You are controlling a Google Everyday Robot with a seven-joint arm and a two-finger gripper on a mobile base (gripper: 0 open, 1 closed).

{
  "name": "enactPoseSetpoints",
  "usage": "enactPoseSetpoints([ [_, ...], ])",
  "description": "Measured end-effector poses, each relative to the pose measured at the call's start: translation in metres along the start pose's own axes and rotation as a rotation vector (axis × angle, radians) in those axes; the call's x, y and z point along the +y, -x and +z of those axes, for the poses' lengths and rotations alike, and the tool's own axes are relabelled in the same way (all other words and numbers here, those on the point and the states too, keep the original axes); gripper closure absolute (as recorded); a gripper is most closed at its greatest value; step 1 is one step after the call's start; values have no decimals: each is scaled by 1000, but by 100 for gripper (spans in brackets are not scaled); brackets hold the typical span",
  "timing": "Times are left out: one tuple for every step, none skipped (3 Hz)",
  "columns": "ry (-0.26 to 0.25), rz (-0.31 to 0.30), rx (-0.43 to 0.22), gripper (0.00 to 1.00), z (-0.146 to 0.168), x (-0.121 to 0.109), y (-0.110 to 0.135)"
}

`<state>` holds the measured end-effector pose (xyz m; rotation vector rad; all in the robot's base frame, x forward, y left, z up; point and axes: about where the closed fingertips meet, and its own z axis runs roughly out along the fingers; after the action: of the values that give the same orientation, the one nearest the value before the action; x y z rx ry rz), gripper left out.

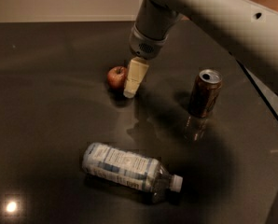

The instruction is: Pick apple

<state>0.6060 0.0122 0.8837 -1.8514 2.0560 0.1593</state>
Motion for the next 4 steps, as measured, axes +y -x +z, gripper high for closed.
enactPoseSetpoints([
  [5, 3, -9, 0, 10, 2, 9],
  [3, 13, -10, 0, 24, -1, 14],
  [0, 21, -8, 0, 35, -7, 18],
  [1, 31, -1, 19, 44, -11, 16],
])
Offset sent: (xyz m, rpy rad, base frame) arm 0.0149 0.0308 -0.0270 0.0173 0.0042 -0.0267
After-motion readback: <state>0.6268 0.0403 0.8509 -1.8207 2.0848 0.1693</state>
